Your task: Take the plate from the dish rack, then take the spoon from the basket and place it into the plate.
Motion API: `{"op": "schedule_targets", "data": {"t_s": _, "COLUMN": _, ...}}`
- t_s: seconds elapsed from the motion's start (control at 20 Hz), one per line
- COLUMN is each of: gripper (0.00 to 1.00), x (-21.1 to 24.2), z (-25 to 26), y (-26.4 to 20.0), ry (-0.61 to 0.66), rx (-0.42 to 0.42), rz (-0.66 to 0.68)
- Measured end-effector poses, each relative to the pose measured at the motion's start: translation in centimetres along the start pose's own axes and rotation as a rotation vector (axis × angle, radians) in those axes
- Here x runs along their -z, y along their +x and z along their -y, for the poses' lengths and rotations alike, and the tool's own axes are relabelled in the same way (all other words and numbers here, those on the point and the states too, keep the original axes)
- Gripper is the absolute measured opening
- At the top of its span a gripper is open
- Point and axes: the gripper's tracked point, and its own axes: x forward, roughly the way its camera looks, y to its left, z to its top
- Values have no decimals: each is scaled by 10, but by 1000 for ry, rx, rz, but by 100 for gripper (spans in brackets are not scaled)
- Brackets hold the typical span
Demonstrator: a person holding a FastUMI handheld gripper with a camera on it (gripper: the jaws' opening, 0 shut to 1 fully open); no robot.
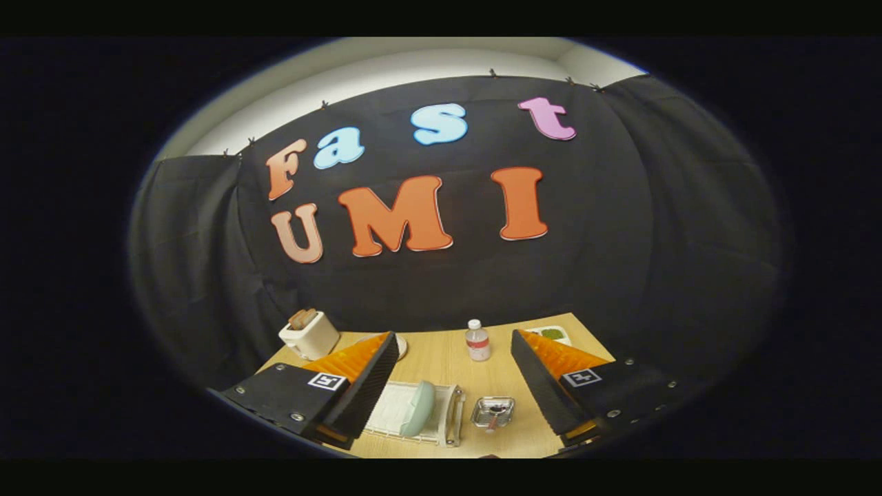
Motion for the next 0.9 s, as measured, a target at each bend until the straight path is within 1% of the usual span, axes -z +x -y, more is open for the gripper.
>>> {"op": "schedule_targets", "data": {"t_s": 0.1, "gripper": 98, "x": 13, "z": -7, "y": 13, "ry": -12, "rx": -15, "rz": -64}}
{"op": "schedule_targets", "data": {"t_s": 0.25, "gripper": 97, "x": 43, "z": -26, "y": 31, "ry": 27, "rx": -61, "rz": -222}}
{"op": "schedule_targets", "data": {"t_s": 0.4, "gripper": 96, "x": 70, "z": -35, "y": 50, "ry": 12, "rx": -75, "rz": -359}}
{"op": "schedule_targets", "data": {"t_s": 0.55, "gripper": 95, "x": 100, "z": -38, "y": 65, "ry": -13, "rx": -65, "rz": -493}}
{"op": "schedule_targets", "data": {"t_s": 0.7, "gripper": 91, "x": 128, "z": -43, "y": 75, "ry": -55, "rx": -70, "rz": -610}}
{"op": "schedule_targets", "data": {"t_s": 0.9, "gripper": 86, "x": 159, "z": -49, "y": 84, "ry": -116, "rx": -54, "rz": -722}}
